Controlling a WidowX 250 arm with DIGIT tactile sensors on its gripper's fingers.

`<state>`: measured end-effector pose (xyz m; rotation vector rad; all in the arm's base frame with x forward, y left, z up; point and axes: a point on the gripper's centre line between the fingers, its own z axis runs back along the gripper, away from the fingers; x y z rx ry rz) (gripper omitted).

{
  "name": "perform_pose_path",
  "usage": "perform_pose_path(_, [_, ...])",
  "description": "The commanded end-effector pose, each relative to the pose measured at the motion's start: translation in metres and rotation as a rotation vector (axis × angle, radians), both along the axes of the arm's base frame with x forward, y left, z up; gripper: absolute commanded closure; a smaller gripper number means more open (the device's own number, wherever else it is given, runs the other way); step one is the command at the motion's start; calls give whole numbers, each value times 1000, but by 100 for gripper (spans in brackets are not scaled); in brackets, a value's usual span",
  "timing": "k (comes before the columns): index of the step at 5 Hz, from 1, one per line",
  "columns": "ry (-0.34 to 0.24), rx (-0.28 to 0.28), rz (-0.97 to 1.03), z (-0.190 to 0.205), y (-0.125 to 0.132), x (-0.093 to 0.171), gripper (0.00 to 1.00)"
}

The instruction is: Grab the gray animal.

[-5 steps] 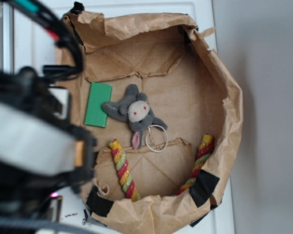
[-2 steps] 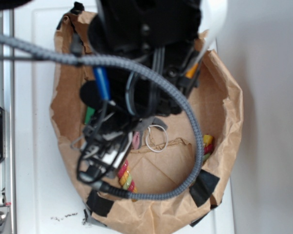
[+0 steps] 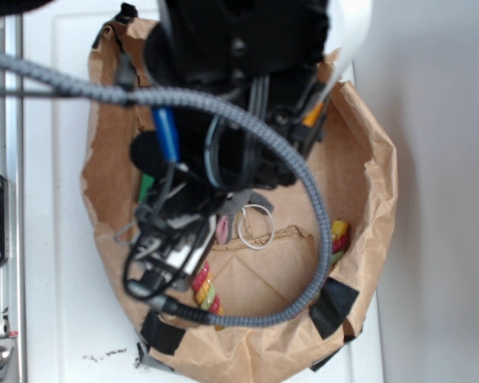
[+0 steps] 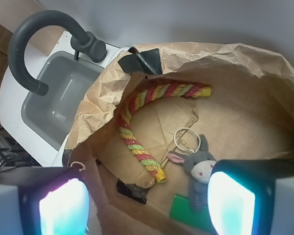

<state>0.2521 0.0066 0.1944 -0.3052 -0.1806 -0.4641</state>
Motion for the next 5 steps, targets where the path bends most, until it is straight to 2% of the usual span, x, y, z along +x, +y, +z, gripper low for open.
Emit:
perform_pose_path(1, [-44, 117, 17, -63, 23, 24, 0])
perform_pose_path(2, [-32, 126, -13, -86, 27, 29, 0])
perform_pose_path(3, [-31, 147, -64, -109, 27, 24, 0])
perform_pose_path(5, [-3, 166, -144, -141, 28, -1, 0])
